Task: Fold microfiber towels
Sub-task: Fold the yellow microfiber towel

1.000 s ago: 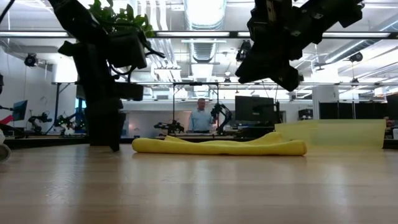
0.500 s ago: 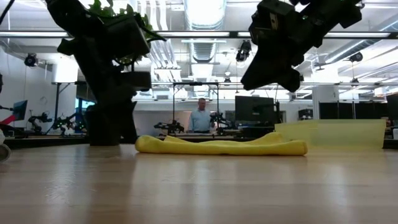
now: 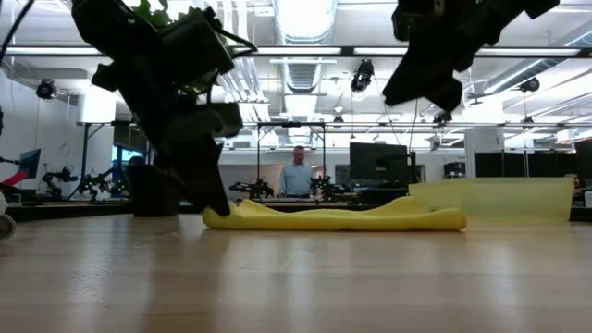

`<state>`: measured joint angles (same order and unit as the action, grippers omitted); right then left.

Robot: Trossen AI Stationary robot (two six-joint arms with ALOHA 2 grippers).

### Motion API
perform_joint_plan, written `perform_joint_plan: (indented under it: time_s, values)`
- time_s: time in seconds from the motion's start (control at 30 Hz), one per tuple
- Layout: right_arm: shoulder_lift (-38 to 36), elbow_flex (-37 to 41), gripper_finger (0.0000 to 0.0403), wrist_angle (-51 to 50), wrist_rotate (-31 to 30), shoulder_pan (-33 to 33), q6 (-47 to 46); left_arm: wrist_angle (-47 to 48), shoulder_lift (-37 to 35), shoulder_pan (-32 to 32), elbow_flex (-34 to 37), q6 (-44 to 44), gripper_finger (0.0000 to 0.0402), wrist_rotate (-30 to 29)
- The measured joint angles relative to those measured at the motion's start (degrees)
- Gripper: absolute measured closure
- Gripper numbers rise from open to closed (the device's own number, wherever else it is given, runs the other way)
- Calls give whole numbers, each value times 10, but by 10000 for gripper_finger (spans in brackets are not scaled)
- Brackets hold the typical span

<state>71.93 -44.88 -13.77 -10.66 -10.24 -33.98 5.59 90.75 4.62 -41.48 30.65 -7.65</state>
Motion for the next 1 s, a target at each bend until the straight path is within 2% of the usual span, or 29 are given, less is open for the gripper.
perform_joint_plan:
  time_s: [0.1, 0.23, 0.4, 0.5, 0.77, 1.0]
  values:
    - [-25, 0, 335, -12, 0, 0, 20, 10, 36, 24, -29, 5, 190, 15]
    - [-46, 1, 335, -26, 5, -3, 55, 53, 46, 56, -58, 5, 190, 14]
    - [-50, 1, 335, -69, 27, -12, 103, 125, 8, 85, -80, 5, 190, -15]
    - [-46, 5, 331, -91, 45, -12, 120, 135, -16, 96, -83, 4, 190, -32]
    - [-18, 19, 279, -81, 61, -11, 179, 129, -36, 116, -88, -109, 190, -48]
    - [56, 29, 242, -56, 63, -11, 245, 124, -6, 108, -90, -208, 190, -49]
